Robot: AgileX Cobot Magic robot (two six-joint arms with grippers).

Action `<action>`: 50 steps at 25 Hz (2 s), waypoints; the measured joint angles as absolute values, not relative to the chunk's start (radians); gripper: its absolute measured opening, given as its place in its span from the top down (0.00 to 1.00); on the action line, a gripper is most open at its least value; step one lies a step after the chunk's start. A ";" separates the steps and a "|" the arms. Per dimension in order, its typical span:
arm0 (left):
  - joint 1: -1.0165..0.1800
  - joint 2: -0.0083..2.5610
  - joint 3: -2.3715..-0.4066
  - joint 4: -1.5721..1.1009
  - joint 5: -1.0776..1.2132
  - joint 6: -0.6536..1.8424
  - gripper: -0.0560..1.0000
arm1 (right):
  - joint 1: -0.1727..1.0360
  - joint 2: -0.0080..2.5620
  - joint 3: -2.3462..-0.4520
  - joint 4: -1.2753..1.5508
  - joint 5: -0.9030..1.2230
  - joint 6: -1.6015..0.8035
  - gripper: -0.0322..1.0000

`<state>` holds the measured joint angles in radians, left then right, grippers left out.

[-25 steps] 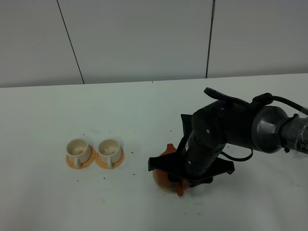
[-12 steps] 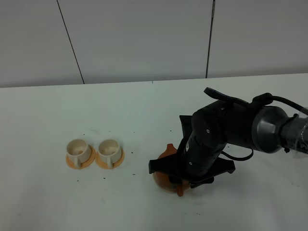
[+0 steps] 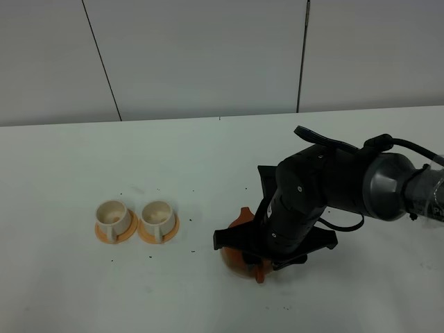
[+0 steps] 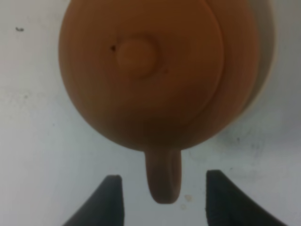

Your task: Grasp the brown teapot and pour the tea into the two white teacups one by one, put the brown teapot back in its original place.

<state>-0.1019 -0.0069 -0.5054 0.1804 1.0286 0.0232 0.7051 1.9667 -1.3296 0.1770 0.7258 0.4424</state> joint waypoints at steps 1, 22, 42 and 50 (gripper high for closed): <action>-0.102 -0.007 -0.505 0.180 1.029 0.023 0.86 | 0.705 1.972 -1.330 0.180 0.726 0.442 0.59; -0.102 -0.007 -0.505 0.181 1.029 0.023 0.83 | 0.705 1.997 -1.330 0.197 0.692 0.411 0.60; -0.102 -0.007 -0.505 0.181 1.029 0.023 0.81 | 0.705 1.997 -1.330 0.161 0.686 0.412 0.71; -0.102 -0.007 -0.505 0.181 1.029 0.023 0.80 | 0.705 1.997 -1.330 0.158 0.688 0.412 0.80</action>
